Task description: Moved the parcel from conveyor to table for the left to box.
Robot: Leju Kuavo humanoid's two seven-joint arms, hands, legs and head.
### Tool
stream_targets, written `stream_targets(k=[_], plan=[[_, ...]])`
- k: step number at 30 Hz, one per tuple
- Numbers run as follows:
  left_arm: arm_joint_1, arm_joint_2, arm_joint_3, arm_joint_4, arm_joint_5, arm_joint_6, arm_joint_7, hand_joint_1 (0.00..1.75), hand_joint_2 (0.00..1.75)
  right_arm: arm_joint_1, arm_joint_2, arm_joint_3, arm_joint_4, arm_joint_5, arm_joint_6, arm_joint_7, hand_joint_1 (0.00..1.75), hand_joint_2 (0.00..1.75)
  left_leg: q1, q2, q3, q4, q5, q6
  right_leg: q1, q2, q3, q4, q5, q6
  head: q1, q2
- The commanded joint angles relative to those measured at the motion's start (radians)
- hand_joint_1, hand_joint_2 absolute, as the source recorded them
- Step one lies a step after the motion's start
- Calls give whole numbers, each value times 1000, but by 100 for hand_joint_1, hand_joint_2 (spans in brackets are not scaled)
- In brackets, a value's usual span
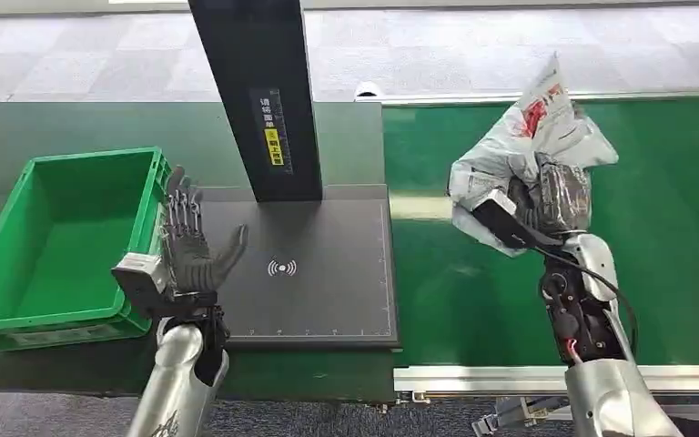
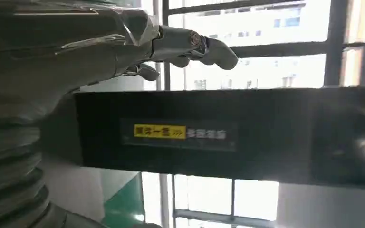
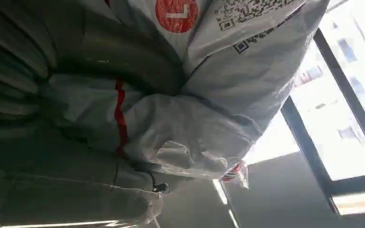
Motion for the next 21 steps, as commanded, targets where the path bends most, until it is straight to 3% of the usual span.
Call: stream_targets(k=[1,10,12,21], plan=[[12,-10,2,-102,-3,81,-14,0,175,55,37,20,-221,-31,-112,-107,175,175,-1,5,4,-1,-2,0,0,1,3,-1,-1,1,0,0],[-18,-16,-6,-111,49,77,-14,0,175,-11,54,277,-150,177,5,-147,175,175,0,6,2,0,-1,-1,0,4,-1,1,0,0,0,0],[-23,-18,-5,-111,52,76,-14,0,175,-72,75,377,-21,223,57,-168,175,175,0,6,2,0,0,-1,0,3,0,0,1,0,0,0],[-55,-17,-36,-60,50,59,-14,0,175,-177,188,590,286,274,162,-231,175,175,0,6,3,-1,0,-1,1,3,1,0,0,0,0,0]])
